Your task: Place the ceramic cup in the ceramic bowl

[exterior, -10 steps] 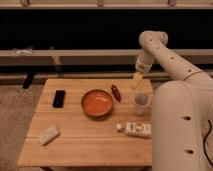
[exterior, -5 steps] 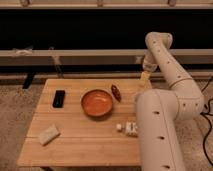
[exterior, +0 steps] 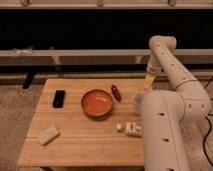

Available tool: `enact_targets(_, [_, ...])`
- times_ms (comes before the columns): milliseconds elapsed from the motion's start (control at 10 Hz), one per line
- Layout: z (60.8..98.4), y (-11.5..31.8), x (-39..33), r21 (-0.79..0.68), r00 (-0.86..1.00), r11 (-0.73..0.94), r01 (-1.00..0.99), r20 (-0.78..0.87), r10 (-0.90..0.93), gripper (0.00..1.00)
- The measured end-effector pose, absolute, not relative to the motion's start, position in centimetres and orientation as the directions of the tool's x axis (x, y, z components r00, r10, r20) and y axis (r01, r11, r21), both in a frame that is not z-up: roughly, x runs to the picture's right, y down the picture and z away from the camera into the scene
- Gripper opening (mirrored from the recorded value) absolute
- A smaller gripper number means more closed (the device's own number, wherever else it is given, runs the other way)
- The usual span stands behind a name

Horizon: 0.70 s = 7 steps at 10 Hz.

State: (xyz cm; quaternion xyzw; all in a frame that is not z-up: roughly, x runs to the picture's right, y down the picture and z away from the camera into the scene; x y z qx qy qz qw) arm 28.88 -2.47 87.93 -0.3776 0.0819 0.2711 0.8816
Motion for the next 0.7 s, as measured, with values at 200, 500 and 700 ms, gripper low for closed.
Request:
enact_targets(200, [86.8, -1.4, 28.4, -0.633, 0.839, 0.555, -0.539, -0.35, 0.416, 0.8])
enact_targets(500, [85.8, -0.3, 28.3, -0.646, 0.84, 0.542, -0.538, -0.358, 0.407, 0.8])
enact_targets(700, [85.9, 0.2, 27.4, -0.662, 0.853, 0.541, -0.518, -0.352, 0.386, 0.8])
